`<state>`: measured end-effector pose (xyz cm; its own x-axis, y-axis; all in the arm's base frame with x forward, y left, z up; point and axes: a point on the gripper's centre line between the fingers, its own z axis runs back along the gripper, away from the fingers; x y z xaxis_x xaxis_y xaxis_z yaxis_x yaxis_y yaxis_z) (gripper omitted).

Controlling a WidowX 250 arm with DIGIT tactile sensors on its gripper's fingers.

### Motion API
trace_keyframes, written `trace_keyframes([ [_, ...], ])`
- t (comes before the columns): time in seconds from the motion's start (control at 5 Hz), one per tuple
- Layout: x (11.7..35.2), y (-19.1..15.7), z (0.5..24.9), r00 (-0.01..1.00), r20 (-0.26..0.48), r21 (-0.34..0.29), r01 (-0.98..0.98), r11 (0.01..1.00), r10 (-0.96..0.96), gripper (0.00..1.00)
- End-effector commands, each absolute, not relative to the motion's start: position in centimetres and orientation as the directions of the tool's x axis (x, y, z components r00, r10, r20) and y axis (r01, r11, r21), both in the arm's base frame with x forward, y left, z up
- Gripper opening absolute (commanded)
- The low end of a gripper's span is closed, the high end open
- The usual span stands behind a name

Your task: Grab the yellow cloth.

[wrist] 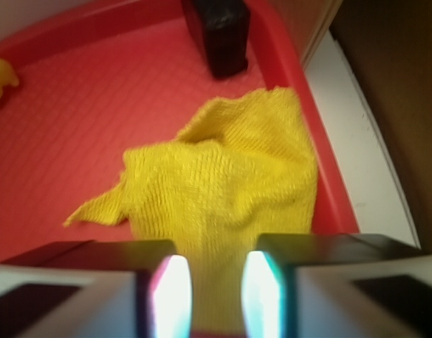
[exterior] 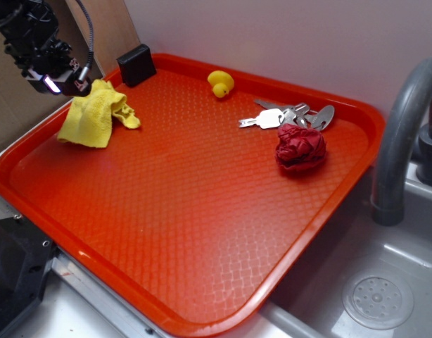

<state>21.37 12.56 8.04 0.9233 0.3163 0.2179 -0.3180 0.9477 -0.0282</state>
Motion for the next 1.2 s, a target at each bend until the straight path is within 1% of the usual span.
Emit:
trace_keyframes([
  [0.0,22.6,12.8,7.3,0.919,0.248,-0.009,-0.314,0.949,0.307,1.00],
  [0.2,23.2,12.8,6.7,0.919,0.240,-0.005,-0.320,0.947,0.312,1.00],
  [0.4,24.2,12.8,5.7,0.920,0.251,0.002,-0.313,0.950,0.302,1.00],
  [0.6,24.4,12.4,2.7,0.943,0.205,0.033,-0.275,0.961,0.263,1.00],
  [0.8,23.1,12.5,0.9,0.950,0.162,0.040,-0.277,0.960,0.267,1.00],
  [1.0,23.0,12.6,-0.1,0.951,0.146,0.043,-0.280,0.959,0.272,1.00],
])
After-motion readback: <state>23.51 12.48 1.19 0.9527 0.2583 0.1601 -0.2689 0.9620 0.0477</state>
